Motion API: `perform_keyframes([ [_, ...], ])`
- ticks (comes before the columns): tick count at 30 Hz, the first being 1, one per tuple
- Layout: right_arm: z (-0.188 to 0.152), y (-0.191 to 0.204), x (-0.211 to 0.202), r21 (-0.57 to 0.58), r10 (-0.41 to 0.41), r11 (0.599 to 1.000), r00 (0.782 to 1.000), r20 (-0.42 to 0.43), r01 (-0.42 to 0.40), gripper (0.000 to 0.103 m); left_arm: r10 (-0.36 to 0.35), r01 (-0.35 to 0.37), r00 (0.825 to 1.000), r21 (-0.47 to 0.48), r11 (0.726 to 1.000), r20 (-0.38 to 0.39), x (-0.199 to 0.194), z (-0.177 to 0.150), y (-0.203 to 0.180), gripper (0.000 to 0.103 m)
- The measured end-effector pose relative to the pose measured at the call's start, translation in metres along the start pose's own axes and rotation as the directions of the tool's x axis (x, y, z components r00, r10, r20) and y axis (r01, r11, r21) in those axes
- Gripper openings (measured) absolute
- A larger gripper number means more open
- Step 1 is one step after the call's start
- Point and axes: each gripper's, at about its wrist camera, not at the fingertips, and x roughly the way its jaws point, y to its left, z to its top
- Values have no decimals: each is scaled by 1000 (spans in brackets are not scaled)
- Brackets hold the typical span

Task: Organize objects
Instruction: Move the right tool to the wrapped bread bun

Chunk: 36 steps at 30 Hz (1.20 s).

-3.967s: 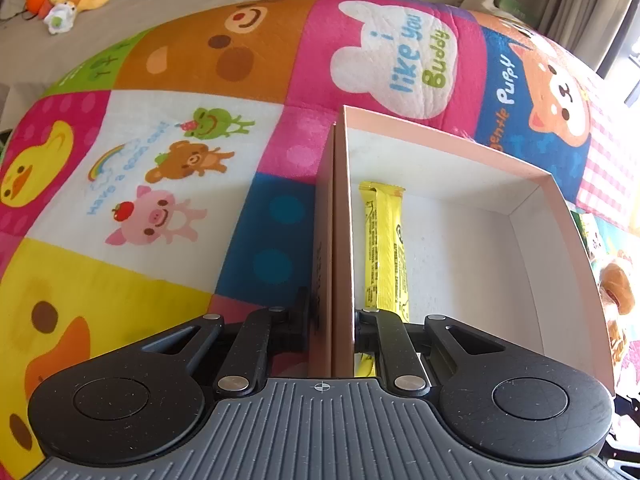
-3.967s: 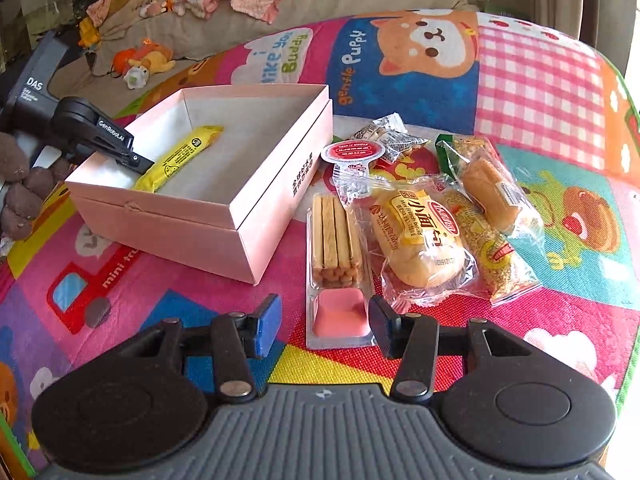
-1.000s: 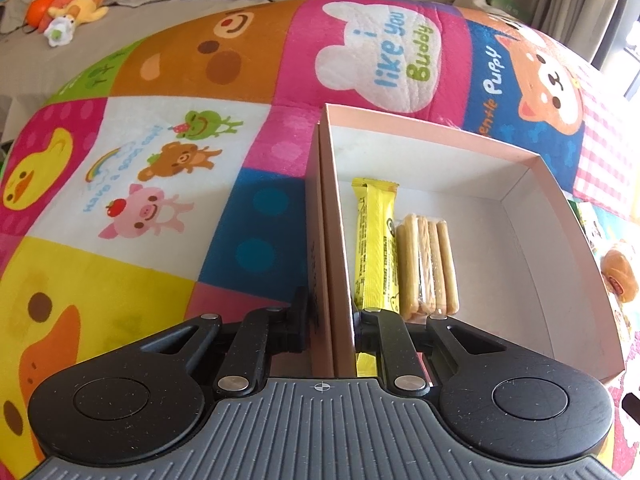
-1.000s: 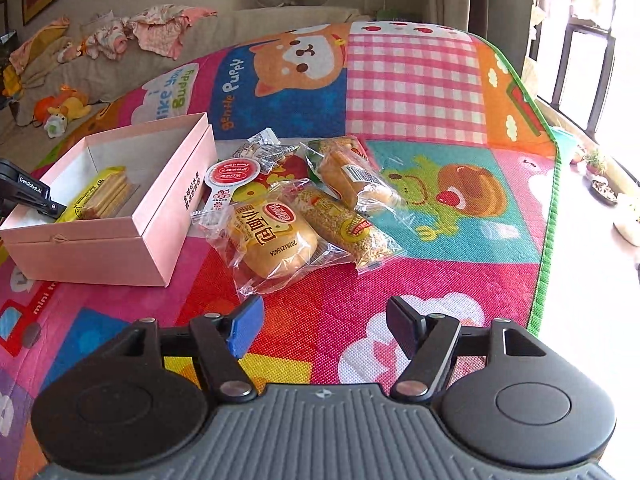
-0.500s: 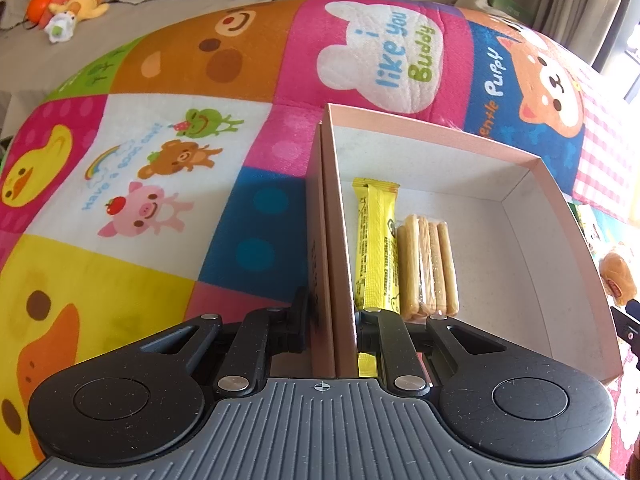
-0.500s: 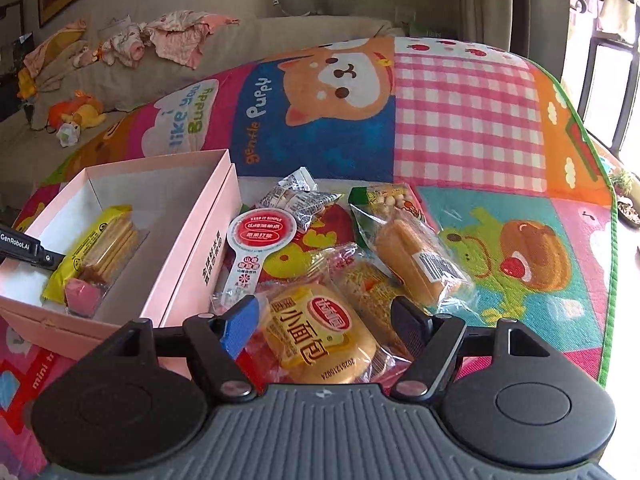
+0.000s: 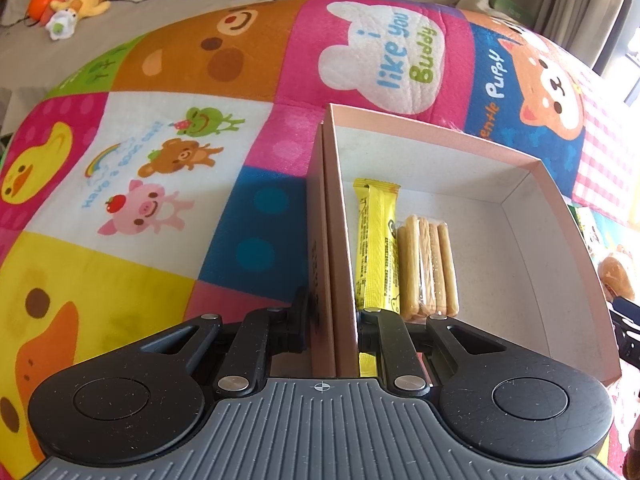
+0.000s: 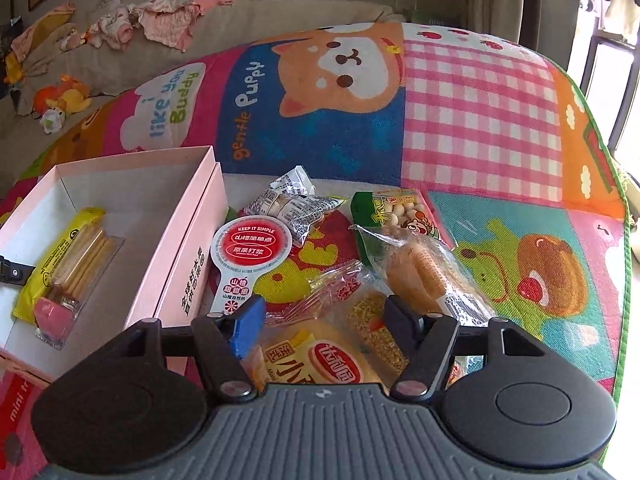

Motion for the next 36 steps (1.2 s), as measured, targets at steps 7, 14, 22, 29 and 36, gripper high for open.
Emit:
perform_keyframes([
  [7,-25,-7,-24,61,65,996,996,-61,-61,63,-3,3,1000,-2,1000,1,0,1,1,17],
  [14,-58,-8,-64,135,142,983,984,-106,-127,63,2,-2,1000,8,1000,8,-1,-1,0,17],
  [22,-69,-31,-95,126,72,990,997,-14,-69,70,-9,9,1000,12,1000,9,-1,-1,2,17],
  [29,-65,-67,-69,154,-109,982,994,-32,113,69,-11,11,1000,12,1000,9,0,-1,2,17],
  [36,-87,-47,-71,125,-47,990,995,-93,58,69,-12,12,1000,10,1000,9,-1,-1,2,17],
])
